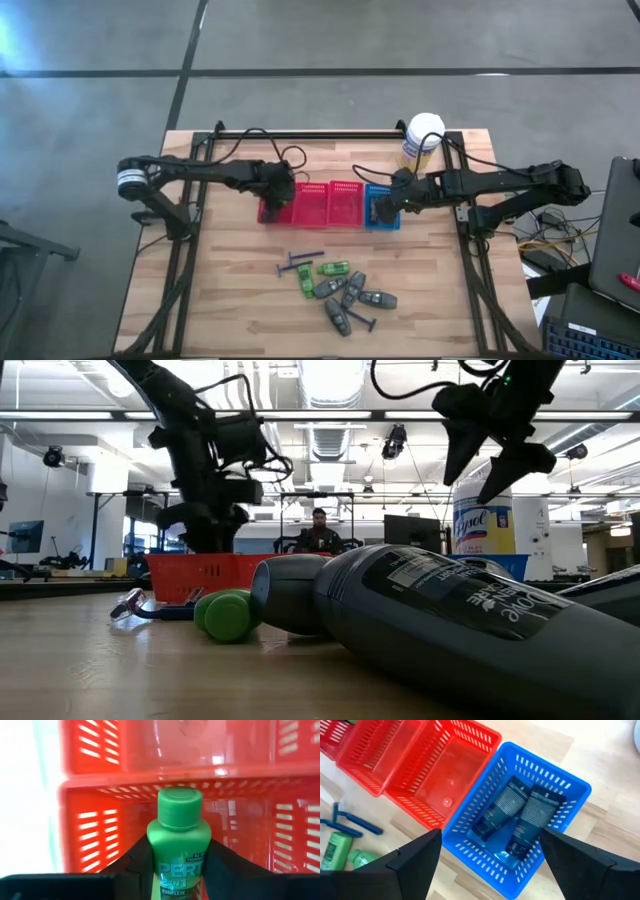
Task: Pick & Place Travel size toiletries
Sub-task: Put the green shampoo bottle into the left red bin
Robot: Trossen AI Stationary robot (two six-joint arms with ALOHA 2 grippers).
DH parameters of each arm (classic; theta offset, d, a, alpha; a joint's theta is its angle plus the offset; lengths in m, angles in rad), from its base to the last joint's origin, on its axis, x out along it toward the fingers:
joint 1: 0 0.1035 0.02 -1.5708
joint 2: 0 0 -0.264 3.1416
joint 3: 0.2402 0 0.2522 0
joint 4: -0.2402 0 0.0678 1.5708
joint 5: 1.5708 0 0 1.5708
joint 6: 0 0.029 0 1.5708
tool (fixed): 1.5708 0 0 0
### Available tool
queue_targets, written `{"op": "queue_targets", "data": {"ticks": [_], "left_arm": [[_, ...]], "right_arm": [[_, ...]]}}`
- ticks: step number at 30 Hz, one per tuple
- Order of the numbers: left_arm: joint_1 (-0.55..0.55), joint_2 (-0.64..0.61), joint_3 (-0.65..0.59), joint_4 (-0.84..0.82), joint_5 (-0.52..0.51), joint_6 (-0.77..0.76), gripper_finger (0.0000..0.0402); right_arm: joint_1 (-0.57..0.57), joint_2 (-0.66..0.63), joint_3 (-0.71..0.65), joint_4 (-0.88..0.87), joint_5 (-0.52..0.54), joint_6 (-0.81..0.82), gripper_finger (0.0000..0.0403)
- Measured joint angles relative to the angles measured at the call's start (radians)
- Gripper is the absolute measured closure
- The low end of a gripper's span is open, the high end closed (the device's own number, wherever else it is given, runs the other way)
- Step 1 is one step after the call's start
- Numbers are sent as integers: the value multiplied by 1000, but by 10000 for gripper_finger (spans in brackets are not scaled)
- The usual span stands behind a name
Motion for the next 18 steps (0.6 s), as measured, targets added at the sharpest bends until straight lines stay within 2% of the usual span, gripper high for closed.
{"op": "queue_targets", "data": {"ticks": [6,8,11,14,18], "left_arm": [[0,-13,141,-106,-4,-141,253],[6,-14,205,-162,-4,-270,250],[24,-2,271,-255,-11,-552,255],[42,7,267,-302,-16,-761,265],[52,8,194,-251,-14,-904,265]], "right_arm": [[0,0,14,5,19,-26,64],[0,-1,27,7,30,-31,57],[0,-1,42,7,37,-49,47],[0,-1,52,8,56,-56,43],[0,-1,53,7,66,-57,46]]}}
